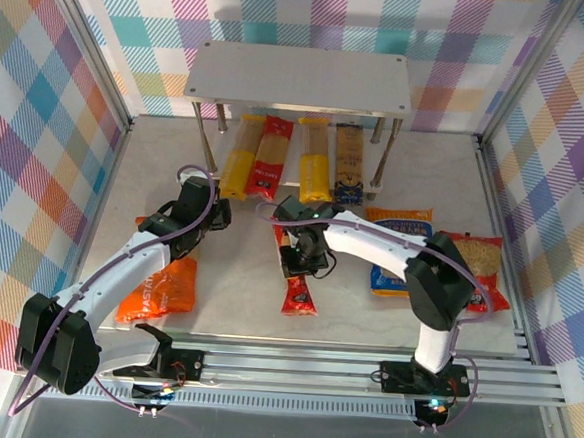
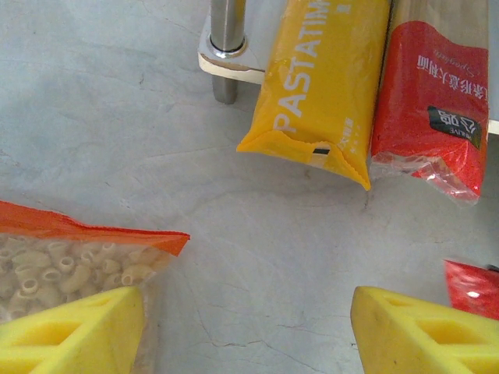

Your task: Place and organize the pasta boxes and bags onto the shelf

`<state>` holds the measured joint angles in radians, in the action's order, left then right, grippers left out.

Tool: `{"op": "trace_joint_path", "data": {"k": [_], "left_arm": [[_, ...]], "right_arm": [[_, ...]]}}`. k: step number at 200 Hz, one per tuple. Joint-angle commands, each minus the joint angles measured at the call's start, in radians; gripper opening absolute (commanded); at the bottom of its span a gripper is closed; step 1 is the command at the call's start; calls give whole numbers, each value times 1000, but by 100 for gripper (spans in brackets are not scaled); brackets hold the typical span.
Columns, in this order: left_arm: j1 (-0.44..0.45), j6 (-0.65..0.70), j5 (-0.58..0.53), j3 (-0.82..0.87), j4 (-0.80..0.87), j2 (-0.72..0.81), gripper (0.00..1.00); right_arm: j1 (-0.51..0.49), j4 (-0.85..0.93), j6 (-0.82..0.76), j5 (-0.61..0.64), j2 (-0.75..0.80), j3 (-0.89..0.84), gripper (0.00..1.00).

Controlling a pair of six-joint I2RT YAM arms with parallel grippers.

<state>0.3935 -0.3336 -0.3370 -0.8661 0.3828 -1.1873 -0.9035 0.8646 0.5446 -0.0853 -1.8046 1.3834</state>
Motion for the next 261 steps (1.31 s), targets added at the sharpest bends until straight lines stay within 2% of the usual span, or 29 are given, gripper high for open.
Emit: {"op": "trace_joint_path", "data": {"k": [1,38,76,105,190,226,261], "left_arm": [[-12,-16,4,-6,-16,3,70],[-12,-23,18,-5,-19,5,70],[-12,-26,27,-8,-17,9,70],[-12,-27,34,-18,-9,13,70],[-13,-17,21,-41,22,42,71],[-14,-12,13,-49,32,47,71],[-15,-12,13,-56,37,43,71]], "right_arm": [[5,62,-36,-47,133,26,1],[36,84,-55,-57,209,63,2],[151,-20,-52,-66,192,133,6],[228,-77,-78,-53,87,242,5],[329,5,-206,58,-318,758,6],[344,0,-210,89,-391,858,7],[347,-40,-198,125,-429,862,7]]}}
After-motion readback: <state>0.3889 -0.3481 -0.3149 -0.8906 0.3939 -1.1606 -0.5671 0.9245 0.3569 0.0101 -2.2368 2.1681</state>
